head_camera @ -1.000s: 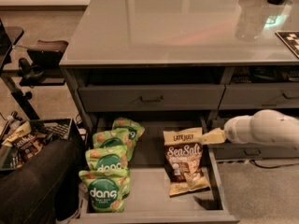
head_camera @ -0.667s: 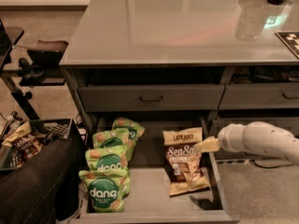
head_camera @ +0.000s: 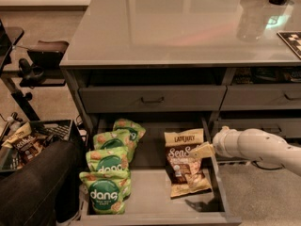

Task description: Pick brown chip bag from middle drawer and place on counter

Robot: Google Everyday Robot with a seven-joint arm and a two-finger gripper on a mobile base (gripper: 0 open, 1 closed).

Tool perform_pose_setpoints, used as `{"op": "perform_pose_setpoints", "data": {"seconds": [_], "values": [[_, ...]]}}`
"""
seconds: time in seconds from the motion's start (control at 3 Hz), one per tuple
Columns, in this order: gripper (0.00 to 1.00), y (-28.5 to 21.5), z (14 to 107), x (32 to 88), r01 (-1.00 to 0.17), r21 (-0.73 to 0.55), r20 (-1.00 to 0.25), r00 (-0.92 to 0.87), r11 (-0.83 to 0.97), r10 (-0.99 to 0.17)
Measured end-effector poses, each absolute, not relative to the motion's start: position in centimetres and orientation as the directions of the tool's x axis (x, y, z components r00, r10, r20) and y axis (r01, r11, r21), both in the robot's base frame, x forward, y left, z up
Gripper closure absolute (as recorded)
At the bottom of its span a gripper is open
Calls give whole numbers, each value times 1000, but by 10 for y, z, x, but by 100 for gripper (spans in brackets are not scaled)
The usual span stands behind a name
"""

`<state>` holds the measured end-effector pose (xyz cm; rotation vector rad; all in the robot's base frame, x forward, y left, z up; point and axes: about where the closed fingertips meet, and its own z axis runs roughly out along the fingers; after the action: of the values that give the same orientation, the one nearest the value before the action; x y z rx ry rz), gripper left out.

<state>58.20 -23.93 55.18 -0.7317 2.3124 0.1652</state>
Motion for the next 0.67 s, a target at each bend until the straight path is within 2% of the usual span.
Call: {"op": "perform_pose_setpoints", "data": {"seconds": [0.67], "values": [[0,-224,495,586,-556,-46,-591,-655,830,-472]]}}
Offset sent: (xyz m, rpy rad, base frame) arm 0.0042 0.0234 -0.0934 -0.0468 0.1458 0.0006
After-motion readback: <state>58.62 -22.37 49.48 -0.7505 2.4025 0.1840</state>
